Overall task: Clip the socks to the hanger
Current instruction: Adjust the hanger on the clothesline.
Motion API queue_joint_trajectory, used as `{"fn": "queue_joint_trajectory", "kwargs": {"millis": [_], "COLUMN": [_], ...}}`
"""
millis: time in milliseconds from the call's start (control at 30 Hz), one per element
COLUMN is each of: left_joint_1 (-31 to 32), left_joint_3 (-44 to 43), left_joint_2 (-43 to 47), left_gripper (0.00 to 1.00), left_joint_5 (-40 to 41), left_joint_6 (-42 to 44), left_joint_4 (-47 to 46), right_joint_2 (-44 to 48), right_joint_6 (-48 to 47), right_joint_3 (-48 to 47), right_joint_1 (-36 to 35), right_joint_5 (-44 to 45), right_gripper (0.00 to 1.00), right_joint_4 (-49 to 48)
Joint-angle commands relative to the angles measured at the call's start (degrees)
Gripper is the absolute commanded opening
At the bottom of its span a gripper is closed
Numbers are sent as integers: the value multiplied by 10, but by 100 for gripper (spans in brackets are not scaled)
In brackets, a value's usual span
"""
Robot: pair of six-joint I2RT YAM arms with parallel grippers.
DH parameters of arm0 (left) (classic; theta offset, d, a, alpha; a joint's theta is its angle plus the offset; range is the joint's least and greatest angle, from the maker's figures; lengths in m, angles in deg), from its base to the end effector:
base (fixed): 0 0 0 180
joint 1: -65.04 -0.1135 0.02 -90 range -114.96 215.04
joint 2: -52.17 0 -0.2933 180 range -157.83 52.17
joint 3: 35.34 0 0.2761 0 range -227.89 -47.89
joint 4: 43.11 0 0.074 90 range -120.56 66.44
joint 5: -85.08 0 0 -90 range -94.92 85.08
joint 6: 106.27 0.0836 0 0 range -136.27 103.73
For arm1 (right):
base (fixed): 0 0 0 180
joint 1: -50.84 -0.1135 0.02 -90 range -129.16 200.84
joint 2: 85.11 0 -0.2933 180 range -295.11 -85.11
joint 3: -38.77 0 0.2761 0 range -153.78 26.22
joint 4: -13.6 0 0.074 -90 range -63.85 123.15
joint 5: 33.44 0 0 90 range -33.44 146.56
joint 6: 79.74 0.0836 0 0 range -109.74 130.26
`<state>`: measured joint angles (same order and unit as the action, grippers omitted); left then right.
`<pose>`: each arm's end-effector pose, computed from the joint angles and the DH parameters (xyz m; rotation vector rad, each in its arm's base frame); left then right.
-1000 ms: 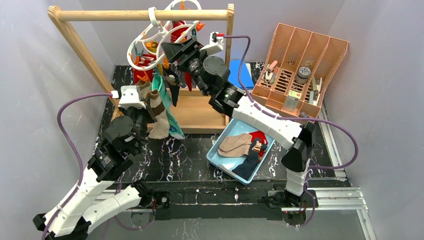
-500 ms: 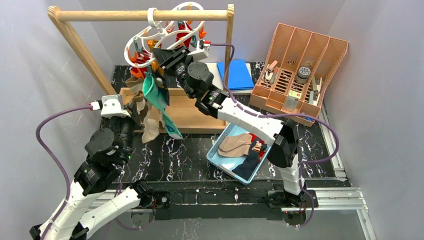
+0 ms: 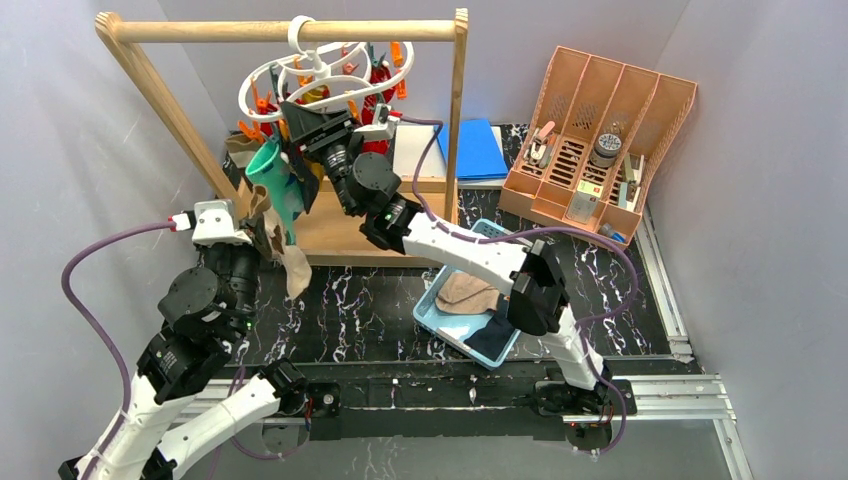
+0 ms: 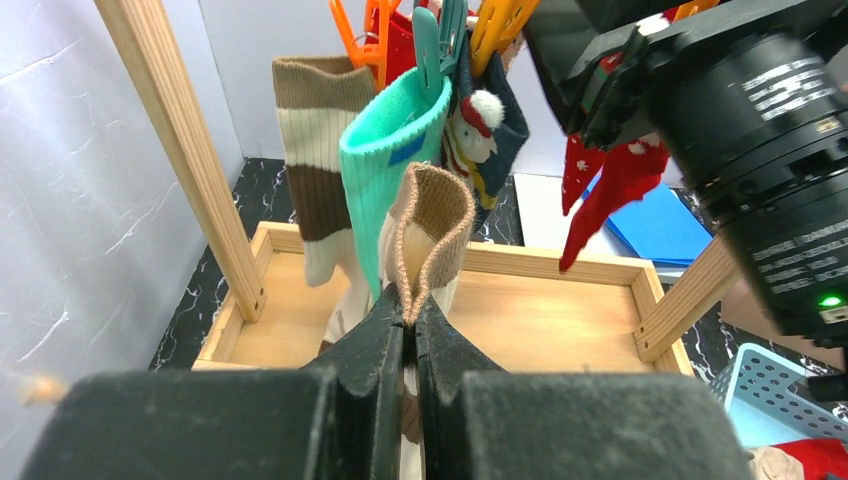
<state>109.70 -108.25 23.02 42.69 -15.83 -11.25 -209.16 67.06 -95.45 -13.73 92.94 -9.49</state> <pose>0.1080 -0.0199 0.4742 -0.1494 1.4239 -0.0695 0.2913 0.4972 0.4828 0.5791 1.1155 1.5609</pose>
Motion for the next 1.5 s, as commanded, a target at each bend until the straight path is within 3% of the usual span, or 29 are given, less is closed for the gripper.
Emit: {"fn": "queue_joint_trajectory", "kwargs": {"millis": [0, 33, 167, 333, 600, 667, 800, 900, 1133, 1300, 1467], "left_joint_1": [1, 1, 1, 1, 1, 1, 1, 1, 1, 1, 1], "left_joint_3": [-10, -11, -14, -9, 9, 14, 19, 18, -1, 2, 7], "left_joint_2": [13, 15, 16, 17, 11, 7, -8, -16, -42, -53, -77], "left_gripper": [0, 0, 0, 0, 0, 0, 0, 0, 0, 0, 0], "left_joint_5": [16, 17, 15, 9, -4, -4, -10, -20, -46, -46, -22], "left_joint_6": [0, -1, -1, -17, -22, -21, -31, -48, -61, -52, -26], "left_joint_4": [8, 8, 12, 8, -19, -31, -53, -71, -90, -106, -129], "right_joint_2": [-30, -35, -24, 45, 285, 360, 439, 463, 412, 375, 359], "right_joint_6": [5, 7, 1, -41, -134, -166, -203, -205, -138, -127, -122], "right_joint_3": [-49, -54, -37, 69, 367, 404, 383, 354, 229, 181, 170], "right_joint_1": [-19, -21, -27, -43, -66, -65, -50, -23, 82, 107, 112], "right_joint_5": [17, 18, 16, -2, -62, -59, -49, -31, -78, -96, -96], "right_gripper": [59, 65, 73, 80, 87, 88, 88, 88, 81, 70, 68], "right_joint_4": [-20, -17, -20, -35, -27, 16, 136, 171, 252, 282, 298]}}
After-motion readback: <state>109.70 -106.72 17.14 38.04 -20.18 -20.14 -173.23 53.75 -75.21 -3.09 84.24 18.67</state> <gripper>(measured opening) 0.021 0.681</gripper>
